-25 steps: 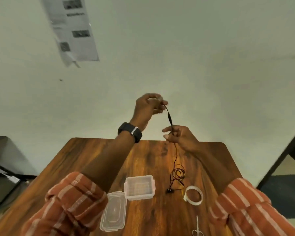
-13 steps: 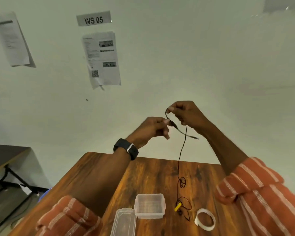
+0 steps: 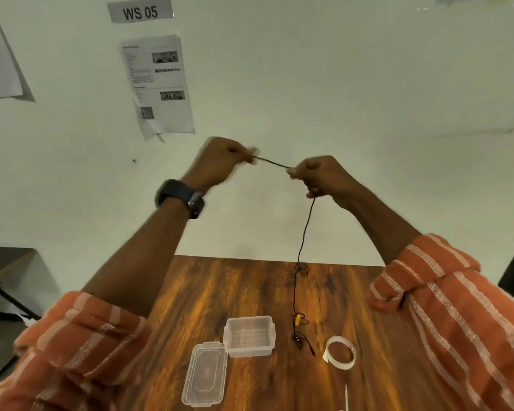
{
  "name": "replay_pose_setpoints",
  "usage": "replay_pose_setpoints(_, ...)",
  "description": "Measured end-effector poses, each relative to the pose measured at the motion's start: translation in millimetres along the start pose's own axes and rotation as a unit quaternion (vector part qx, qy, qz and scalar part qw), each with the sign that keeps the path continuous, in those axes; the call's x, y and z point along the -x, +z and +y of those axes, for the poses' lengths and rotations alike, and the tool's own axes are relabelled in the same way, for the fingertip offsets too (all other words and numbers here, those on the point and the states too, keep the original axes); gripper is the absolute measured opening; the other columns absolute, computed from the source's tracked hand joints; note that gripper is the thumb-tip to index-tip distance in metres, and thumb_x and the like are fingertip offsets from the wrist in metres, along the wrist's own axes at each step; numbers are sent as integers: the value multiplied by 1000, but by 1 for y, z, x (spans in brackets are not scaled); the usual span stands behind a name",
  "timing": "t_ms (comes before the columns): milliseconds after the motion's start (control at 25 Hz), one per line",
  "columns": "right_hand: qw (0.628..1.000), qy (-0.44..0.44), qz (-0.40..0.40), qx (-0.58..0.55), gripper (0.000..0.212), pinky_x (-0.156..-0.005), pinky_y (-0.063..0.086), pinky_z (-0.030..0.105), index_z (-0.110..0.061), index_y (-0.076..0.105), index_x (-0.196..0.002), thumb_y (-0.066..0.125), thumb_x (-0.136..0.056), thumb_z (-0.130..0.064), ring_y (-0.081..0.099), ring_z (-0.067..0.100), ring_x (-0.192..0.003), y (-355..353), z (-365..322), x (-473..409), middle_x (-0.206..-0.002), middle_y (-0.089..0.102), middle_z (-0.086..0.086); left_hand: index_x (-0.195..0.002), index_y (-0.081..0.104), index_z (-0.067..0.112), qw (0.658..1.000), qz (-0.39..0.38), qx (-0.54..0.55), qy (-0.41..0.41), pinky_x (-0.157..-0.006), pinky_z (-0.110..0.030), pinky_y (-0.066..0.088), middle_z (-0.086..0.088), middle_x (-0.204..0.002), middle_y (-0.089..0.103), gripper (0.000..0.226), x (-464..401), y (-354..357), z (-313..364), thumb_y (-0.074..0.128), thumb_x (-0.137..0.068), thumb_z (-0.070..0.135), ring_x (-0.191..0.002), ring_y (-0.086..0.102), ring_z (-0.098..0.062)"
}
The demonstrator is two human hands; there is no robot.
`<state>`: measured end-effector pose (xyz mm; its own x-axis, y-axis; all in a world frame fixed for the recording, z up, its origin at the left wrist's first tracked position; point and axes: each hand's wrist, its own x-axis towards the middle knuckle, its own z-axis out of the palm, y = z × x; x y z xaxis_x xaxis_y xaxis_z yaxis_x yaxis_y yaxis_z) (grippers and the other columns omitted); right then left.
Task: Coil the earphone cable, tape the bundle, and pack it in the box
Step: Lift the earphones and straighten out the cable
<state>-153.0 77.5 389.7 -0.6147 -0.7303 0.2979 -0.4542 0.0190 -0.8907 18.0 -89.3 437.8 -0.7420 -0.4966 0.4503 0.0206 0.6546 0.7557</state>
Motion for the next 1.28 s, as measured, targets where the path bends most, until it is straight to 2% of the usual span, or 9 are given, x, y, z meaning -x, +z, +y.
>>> replay_pose_setpoints(160,997,52,-52,-36,26,-80,51,45,-5,73,-89,69,-89,-31,52,16,-56,-29,50,18,-57,49,0,-86,74,0,972,182,-113,-98,-71,-37,49,-1,-62,68,34,-5,-85,-84,62,-93,31,-66,64,-13)
replay_pose_setpoints(280,988,53,-34,-142,22,-75,54,40,-9,70,-89,63,-94,-30,50,16,-56,-21,29,8,-57,46,-2,-83,73,2,949,73,-224,-208,-85,-44,53,-17,-89,74,48,11,-69,-119,59,-90,48,-89,68,-35)
replay_pose_setpoints(440,986,43,-62,-148,21,-61,53,32,-10,70,-89,63,-93,-30,49,14,-53,12,-27,-16,-57,46,-3,-117,63,15,989,-79,54,-117,-99,-38,40,-3,-105,72,52,17,9,-51,42,-95,57,-104,65,-19)
replay_pose_setpoints(560,992,40,-77,-90,24,-50,44,24,-10,71,-91,65,-91,-34,45,12,-51,21,-44,-26,-64,50,0,-108,64,13,967,-190,149,-75,-77,-33,48,-3,-72,63,34,11,42,-10,48,-98,43,-67,62,-16)
replay_pose_setpoints(680,979,113,-138,-101,37,-40,27,19,-12,71,-104,65,-87,-45,34,8,-46,-3,-40,-23,-65,54,-4,-80,72,10,989,-66,123,-49,-46,-23,29,7,-52,38,36,-2,29,-15,54,-96,36,-47,30,-10)
replay_pose_setpoints(880,975,97,-148,-135,19,-39,21,18,-9,68,-93,53,-94,-22,31,6,-40,-60,-11,-6,-55,45,-5,-81,71,5,966,73,215,-126,-41,-21,17,12,-49,47,31,-23,-24,-48,51,-95,24,-48,20,-14)
replay_pose_setpoints(1000,968,65,-117,-212,21,-43,13,21,-12,64,-87,47,-97,-20,26,5,-40,-62,-17,-9,-52,36,-7,-87,72,8,978,2,145,-153,-44,-21,26,0,-55,42,30,-25,-23,-42,55,-90,33,-45,26,-15)
replay_pose_setpoints(1120,990,28,-105,-86,19,-44,10,23,-9,67,-89,57,-95,-25,22,7,-43,-56,-38,-20,-54,33,-5,-87,79,14,995,-91,-6,-49,-50,-22,32,1,-61,54,39,-25,-7,-20,65,-84,51,-48,40,-9)
replay_pose_setpoints(1280,964,5,-54,262,21,-45,20,23,-12,77,-79,72,-86,-31,31,15,-51,-94,-56,-23,-58,48,1,-74,76,5,993,-49,-107,30,-51,-8,33,14,-44,58,32,-18,-41,-34,70,-87,34,-43,48,7)
